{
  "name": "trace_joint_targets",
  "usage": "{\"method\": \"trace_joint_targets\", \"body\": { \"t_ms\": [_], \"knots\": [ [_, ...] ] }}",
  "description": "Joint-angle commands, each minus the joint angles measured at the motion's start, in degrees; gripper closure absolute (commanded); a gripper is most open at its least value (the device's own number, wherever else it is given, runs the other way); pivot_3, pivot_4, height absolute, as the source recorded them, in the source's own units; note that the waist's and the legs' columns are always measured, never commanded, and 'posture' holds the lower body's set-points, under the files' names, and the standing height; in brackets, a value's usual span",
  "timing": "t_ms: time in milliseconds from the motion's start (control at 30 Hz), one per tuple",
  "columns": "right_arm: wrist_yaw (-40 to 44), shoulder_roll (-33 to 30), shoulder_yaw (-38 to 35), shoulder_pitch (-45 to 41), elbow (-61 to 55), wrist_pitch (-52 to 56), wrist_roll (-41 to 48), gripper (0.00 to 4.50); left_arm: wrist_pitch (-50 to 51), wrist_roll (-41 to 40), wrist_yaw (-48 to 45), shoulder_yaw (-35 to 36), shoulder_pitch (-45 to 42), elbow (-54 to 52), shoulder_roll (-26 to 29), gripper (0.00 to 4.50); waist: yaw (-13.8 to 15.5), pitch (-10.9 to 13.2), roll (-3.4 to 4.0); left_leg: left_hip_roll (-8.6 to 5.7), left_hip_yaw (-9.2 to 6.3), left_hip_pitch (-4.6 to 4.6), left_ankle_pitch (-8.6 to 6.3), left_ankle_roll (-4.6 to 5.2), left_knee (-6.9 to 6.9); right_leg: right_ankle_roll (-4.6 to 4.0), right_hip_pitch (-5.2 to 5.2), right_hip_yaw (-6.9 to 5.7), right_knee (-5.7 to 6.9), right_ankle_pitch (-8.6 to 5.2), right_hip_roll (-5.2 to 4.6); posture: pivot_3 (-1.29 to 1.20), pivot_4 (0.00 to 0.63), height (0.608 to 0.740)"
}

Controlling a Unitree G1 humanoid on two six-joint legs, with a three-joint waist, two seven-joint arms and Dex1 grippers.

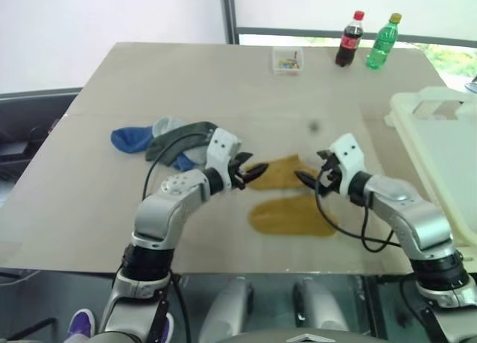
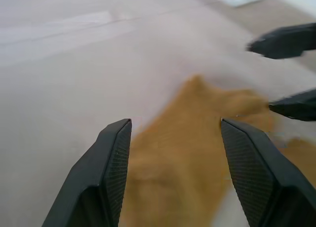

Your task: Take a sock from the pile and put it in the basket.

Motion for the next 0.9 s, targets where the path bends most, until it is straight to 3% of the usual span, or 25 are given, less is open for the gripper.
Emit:
{"method": "trace_joint_targets", "body": {
  "t_ms": [33,300,433,467,600,700,800,900],
  "knots": [
    [-0.11,0.97,1.13,-1.5,2.13,-1.93,-2.18,0.18,0.68,2.25,3.8,0.63,2.63,-1.85,0.15,1.52,-0.2,0.0,0.0,0.0,0.01,0.0,0.0,0.0,0.0,0.0,-0.01,0.02,0.01,0.0,-0.01,0.0,0.15,0.74],
    [-1.45,4.45,2.36,-3.3,8.63,-2.12,-6.15,0.18,3.23,2.3,6.59,0.6,5.5,-0.93,-1.31,1.52,-0.56,-0.02,0.02,0.0,0.11,0.06,0.0,-0.01,-0.06,-0.01,-0.15,0.13,0.3,-0.01,-0.01,0.0,0.15,0.74],
    [-0.37,3.99,3.05,-2.88,8.86,-1.46,-7.29,1.99,3.07,1.28,5.35,0.73,4.35,1.51,-2.42,1.45,-0.5,-0.06,0.04,-0.01,0.12,0.14,0.0,-0.01,-0.04,-0.01,-0.12,0.14,0.4,-0.01,0.0,0.0,0.15,0.74],
    [-0.11,3.84,3.08,-2.74,8.67,-1.45,-7.37,2.49,2.66,1.5,5.35,0.62,3.99,2.12,-2.5,0.93,-0.41,-0.07,0.04,-0.03,0.11,0.15,0.0,-0.01,-0.02,-0.01,-0.12,0.13,0.45,-0.01,-0.01,0.0,0.15,0.74],
    [0.45,3.44,2.82,-2.42,7.66,-1.27,-7.43,4.48,1.38,1.7,4.66,0.7,2.78,3.86,-2.66,0.92,-0.4,-0.08,0.05,-0.04,0.08,0.33,0.0,-0.01,0.09,0.0,0.08,0.1,0.49,-0.02,0.0,0.0,0.15,0.74],
    [0.6,3.22,2.69,-2.17,7.03,-1.46,-7.43,4.48,0.33,1.31,3.49,0.95,2.04,4.71,-2.44,0.92,-0.39,-0.08,0.05,-0.04,0.04,0.33,0.01,-0.01,0.11,0.0,0.11,0.07,0.49,-0.02,0.0,0.0,0.15,0.74],
    [0.61,3.15,2.54,-1.83,6.17,-1.58,-7.31,4.5,-0.47,1.4,3.62,1.73,1.52,5.35,-2.7,0.03,-0.44,-0.08,0.05,-0.04,0.03,0.33,0.01,-0.01,0.11,-0.01,0.1,0.07,0.49,-0.02,0.0,0.0,0.15,0.74],
    [0.64,3.19,2.39,-1.49,5.32,-1.53,-7.15,4.5,-0.77,1.73,3.35,1.31,1.29,5.55,-2.26,0.03,-0.52,-0.07,0.05,-0.03,0.03,0.32,0.01,-0.01,0.11,-0.01,0.09,0.07,0.49,-0.02,0.0,0.0,0.15,0.74]
  ]
}}
